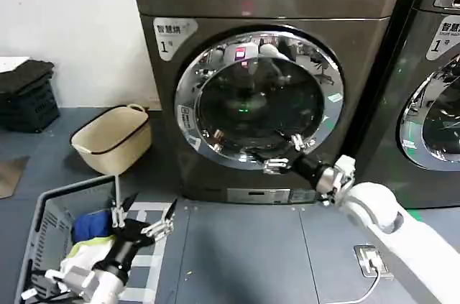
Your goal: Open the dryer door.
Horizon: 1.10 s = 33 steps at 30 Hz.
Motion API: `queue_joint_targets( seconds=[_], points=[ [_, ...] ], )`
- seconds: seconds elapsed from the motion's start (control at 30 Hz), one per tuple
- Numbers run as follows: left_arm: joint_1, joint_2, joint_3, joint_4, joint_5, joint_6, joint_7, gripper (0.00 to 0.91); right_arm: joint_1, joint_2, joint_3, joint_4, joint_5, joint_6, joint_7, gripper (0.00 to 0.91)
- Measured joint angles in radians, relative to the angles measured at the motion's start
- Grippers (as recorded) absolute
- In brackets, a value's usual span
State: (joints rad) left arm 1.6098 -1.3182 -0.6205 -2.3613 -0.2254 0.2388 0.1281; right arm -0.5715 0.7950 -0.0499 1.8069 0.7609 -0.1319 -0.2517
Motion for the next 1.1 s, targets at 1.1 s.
queue_joint_targets(
  seconds=[1.1],
  points=[
    [0.001,-0.014,0.006,0.009,0.012,-0.004,0.001,0.907,0.204,0.123,-0.211,-0.147,-0.005,-0.005,0.022,0.907]
  ],
)
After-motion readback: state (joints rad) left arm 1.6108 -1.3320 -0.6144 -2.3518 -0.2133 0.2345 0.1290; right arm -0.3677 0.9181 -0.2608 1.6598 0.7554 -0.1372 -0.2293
